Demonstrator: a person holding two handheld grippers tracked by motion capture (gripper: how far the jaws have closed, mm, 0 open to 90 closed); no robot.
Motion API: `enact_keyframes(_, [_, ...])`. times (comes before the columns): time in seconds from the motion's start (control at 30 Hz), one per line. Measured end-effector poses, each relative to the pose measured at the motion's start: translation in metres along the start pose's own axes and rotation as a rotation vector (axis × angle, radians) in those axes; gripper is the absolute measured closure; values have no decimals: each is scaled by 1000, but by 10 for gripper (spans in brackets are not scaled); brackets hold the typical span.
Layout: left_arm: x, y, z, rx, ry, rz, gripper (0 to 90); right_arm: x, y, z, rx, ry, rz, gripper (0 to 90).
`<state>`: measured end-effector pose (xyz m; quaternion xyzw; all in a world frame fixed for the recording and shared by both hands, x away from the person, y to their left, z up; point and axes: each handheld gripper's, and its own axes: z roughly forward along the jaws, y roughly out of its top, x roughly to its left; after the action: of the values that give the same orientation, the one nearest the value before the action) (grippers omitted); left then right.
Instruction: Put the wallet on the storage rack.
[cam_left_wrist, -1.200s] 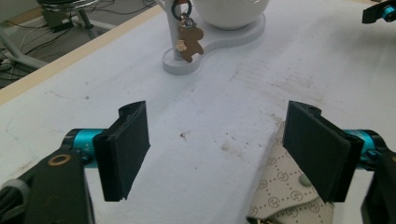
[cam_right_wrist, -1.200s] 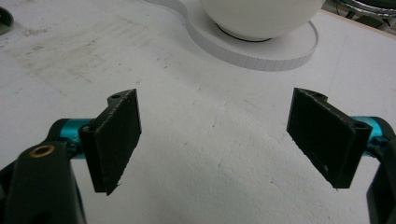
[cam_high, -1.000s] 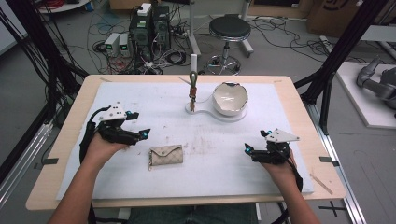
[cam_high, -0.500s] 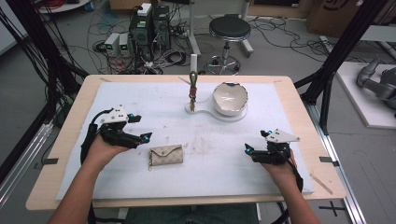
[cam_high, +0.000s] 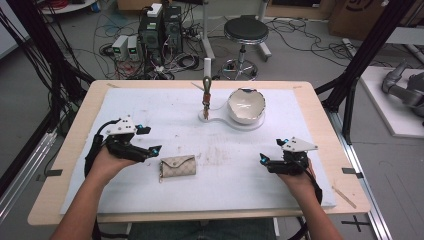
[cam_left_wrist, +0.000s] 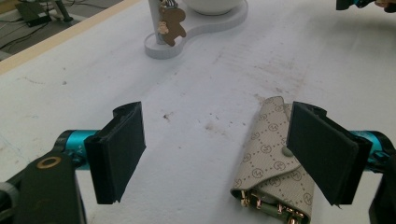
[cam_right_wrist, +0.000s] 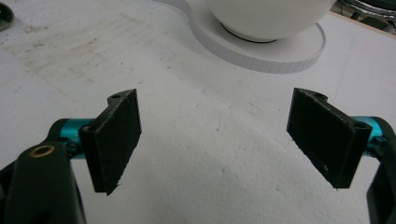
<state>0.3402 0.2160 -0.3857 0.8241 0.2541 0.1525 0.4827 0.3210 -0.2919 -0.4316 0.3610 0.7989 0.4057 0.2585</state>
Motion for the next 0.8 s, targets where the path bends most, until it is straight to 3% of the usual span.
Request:
enact_keyframes(0.1, [-2, 0, 1, -1, -17, 16, 192, 1, 1, 2, -1, 3, -7, 179])
enact_keyframes(0.4, [-9, -9, 22, 74, -98, 35, 190, 0, 1, -1, -4, -1, -3, 179])
enact_keyframes(0.6, [-20, -15, 40, 134, -161, 77, 186, 2, 1, 0, 0, 5, -8, 179])
enact_keyframes(0.8, [-29, -22, 56, 193, -180, 92, 186, 2, 1, 1, -1, 12, -16, 179])
